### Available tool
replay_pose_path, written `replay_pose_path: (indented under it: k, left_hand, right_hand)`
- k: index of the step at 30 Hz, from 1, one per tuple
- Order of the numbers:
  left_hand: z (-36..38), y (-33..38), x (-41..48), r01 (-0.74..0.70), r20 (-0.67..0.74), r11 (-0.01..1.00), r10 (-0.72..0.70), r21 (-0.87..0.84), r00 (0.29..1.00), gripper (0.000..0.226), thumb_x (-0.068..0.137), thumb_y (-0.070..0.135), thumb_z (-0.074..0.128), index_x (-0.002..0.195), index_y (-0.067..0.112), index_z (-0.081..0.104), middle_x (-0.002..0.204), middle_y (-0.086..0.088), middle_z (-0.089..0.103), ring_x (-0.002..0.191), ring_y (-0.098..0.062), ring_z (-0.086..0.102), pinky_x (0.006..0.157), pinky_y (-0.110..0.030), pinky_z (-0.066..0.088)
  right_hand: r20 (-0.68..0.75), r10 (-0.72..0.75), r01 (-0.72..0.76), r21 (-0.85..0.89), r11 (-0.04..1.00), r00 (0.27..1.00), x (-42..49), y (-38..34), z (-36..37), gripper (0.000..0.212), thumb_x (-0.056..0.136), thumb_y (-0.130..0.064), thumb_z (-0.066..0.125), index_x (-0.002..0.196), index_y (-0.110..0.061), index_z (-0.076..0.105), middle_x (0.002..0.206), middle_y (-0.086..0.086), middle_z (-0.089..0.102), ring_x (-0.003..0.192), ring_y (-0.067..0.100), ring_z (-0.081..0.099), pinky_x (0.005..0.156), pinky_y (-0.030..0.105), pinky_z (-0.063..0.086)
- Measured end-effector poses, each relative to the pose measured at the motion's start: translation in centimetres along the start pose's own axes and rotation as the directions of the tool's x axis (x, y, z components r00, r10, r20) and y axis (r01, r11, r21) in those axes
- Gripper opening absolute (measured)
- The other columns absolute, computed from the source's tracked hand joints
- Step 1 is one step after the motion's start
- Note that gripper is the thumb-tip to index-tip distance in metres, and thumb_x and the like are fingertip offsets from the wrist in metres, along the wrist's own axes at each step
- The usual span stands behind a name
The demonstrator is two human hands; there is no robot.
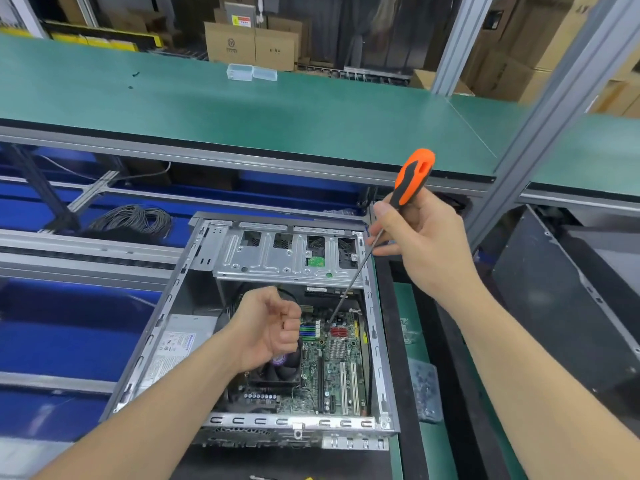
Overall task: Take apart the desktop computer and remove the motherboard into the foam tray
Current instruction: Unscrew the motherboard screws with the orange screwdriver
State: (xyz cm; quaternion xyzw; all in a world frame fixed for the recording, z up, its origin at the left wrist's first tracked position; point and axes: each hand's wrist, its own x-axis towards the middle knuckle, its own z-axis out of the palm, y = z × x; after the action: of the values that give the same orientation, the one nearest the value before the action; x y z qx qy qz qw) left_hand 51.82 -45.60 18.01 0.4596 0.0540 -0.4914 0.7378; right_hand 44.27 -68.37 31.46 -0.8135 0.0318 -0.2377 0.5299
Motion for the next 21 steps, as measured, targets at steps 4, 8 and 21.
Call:
replay_pose_path:
  k: [4, 8, 21]
  left_hand:
    - [-0.3, 0.1, 1.5, -0.006, -0.009, 0.984, 0.005, -0.175, 1.000, 0.019, 0.101, 0.021, 0.053, 0.088, 0.008, 0.057, 0.064, 0.001, 0.041, 0.041, -0.009, 0.029, 0.037, -0.020, 0.027]
    - [-0.6, -0.2, 2.9, -0.059, -0.014, 0.983, 0.057, -0.174, 0.998, 0.033, 0.102, -0.007, 0.042, 0.133, -0.005, 0.052, 0.089, -0.009, 0.059, 0.047, -0.006, 0.040, 0.044, -0.019, 0.040]
    - [0.6, -0.3, 3.7, -0.316, 0.014, 0.797, 0.361, 0.515, 0.932, 0.020, 0.097, 0.022, 0.064, 0.109, 0.017, 0.079, 0.052, 0.007, 0.027, 0.049, -0.016, 0.015, 0.048, -0.027, 0.015]
  right_hand:
    - [-0.015, -0.019, 0.017, -0.097, 0.995, 1.000, -1.2, 1.6, 1.1, 0.013, 0.101, -0.037, 0.064, 0.101, -0.023, 0.064, 0.083, 0.000, 0.075, 0.078, 0.019, 0.077, 0.072, 0.043, 0.066]
    - [-0.013, -0.028, 0.025, -0.172, 0.985, 1.000, -2.9, 3.4, 2.5, 0.011, 0.099, -0.048, 0.062, 0.098, -0.036, 0.061, 0.082, -0.006, 0.076, 0.078, 0.017, 0.076, 0.074, 0.049, 0.063]
    - [-0.106, -0.024, 0.008, -0.152, 0.988, 0.994, -4.6, 5.3, 3.8, 0.015, 0.100, -0.049, 0.062, 0.099, -0.034, 0.062, 0.082, -0.005, 0.075, 0.079, 0.019, 0.076, 0.072, 0.051, 0.063]
